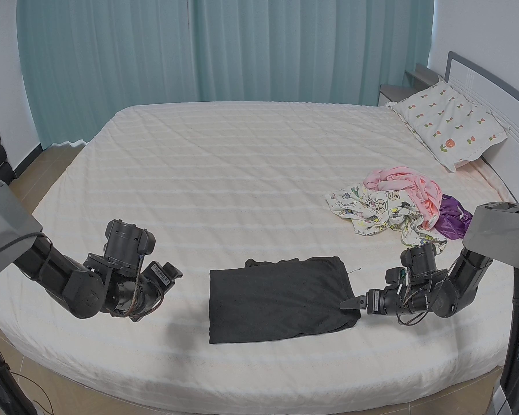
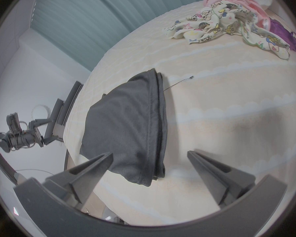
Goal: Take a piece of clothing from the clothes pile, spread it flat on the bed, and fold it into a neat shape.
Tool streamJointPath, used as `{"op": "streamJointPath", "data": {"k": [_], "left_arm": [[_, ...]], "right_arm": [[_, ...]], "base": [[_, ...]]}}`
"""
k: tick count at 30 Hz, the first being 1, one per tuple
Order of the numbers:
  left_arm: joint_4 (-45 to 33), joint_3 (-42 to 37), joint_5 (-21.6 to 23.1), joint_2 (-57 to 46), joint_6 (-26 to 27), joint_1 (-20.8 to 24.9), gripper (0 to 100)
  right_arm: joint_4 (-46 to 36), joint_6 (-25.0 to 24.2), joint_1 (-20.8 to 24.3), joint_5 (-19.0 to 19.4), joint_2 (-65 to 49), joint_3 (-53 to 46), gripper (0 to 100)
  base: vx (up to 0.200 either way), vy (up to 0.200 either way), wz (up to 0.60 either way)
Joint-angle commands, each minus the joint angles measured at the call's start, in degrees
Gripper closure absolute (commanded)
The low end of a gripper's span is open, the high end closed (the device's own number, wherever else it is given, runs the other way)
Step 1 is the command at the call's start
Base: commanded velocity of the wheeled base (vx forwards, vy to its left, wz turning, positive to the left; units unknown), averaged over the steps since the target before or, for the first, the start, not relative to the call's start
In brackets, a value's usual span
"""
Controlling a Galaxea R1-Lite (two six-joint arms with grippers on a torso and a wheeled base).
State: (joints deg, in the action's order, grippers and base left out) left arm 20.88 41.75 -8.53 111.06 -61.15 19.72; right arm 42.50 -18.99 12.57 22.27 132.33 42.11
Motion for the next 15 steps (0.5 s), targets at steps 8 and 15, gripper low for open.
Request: {"op": "streamJointPath", "data": {"k": [8,15], "left_arm": [[-0.23,7.64,0.01,9.00,-0.02,3.83,0],[-0.32,9.75,0.18,10.32,-0.11,6.29,0]], "right_arm": [[5.93,-10.10,-3.52,-1.97,-6.29,-6.60,0],[16.74,-16.25,-3.87,-2.15,-5.41,-10.99,0]], "base": [[0.000,0.000,0.00],[0.000,-0.143,0.00]]}}
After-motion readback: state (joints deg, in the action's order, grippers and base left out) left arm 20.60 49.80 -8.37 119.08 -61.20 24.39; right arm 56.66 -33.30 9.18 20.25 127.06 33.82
